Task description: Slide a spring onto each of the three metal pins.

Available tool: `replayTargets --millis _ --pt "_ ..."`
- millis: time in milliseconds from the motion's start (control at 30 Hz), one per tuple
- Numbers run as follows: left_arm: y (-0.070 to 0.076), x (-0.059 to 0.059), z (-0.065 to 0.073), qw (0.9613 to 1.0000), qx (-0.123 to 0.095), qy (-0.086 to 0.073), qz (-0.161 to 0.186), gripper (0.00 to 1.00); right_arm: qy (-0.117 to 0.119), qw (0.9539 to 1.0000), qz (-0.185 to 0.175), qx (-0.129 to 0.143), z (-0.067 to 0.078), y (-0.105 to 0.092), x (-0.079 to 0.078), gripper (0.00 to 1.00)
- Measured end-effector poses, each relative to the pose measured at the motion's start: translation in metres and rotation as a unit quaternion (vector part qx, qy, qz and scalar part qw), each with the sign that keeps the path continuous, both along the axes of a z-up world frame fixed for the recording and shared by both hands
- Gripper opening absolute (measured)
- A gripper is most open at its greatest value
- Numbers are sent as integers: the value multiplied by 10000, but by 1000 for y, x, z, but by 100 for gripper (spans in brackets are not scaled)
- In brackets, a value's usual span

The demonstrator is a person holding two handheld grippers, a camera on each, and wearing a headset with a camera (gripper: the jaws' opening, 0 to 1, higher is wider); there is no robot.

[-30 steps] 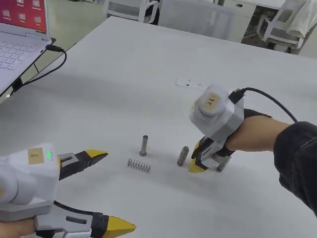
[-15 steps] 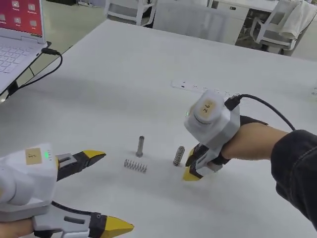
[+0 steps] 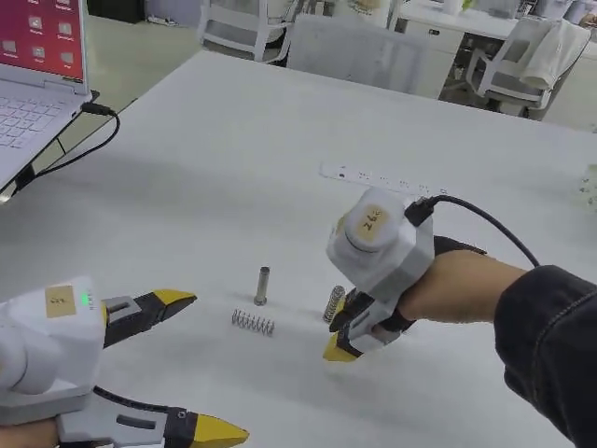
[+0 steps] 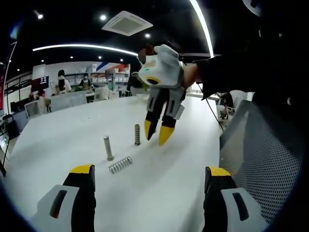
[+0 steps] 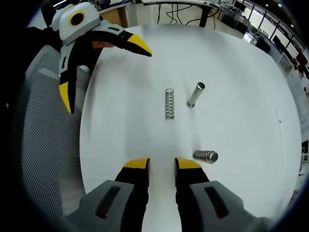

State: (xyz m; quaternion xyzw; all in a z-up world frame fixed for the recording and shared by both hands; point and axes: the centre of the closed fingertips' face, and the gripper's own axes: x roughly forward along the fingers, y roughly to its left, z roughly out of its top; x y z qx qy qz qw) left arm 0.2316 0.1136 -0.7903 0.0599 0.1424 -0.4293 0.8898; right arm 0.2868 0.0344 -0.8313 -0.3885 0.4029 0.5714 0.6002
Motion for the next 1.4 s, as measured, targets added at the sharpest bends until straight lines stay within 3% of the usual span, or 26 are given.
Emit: replayTargets --millis 233,600,933,1400 --pt "1 -2 -1 10000 -7 16 19 91 -45 9998 167 66 4 17 -3 19" --pt "6 -3 0 10000 11 21 73 91 -139 9991 380 111 5 43 6 19" --pt "13 -3 -2 9999 32 68 146 90 -154 9991 364 153 -7 60 14 18" --pt "19 -1 -6 9997 25 127 225 89 -59 9993 358 3 -23 67 18 17"
